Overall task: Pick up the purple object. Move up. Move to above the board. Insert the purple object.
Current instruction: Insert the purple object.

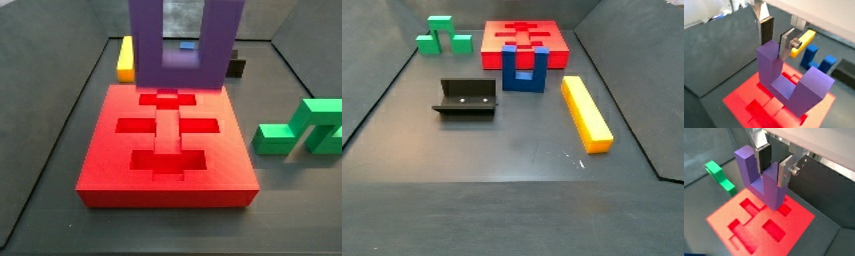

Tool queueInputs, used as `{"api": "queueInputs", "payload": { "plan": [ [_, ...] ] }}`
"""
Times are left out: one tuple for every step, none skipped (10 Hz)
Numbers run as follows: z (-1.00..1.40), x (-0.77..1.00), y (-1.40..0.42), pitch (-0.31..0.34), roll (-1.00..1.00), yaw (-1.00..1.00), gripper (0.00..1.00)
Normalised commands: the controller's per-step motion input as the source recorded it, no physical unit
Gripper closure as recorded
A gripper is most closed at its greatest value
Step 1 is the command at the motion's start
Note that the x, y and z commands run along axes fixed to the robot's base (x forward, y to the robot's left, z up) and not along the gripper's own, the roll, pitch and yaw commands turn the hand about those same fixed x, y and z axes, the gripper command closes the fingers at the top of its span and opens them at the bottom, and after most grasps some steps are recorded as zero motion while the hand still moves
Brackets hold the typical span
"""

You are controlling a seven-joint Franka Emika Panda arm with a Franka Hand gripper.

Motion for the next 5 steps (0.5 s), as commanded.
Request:
{"api": "queueInputs", "payload": {
  "plan": [
    [-1.00, -0.08, -0.93, -0.010, 0.11, 0.12, 1.00],
    [-1.00, -0.09, -0.93, -0.026, 0.12, 0.09, 1.00],
    [-1.00, -0.16, -0.87, -0.036, 0.13, 0.04, 1.00],
    [-0.12, -0.06, -0.24, -0.059, 0.05, 0.10, 1.00],
    [0.00, 0.00, 0.00, 0.000, 0.01, 0.00, 1.00]
  ]
}}
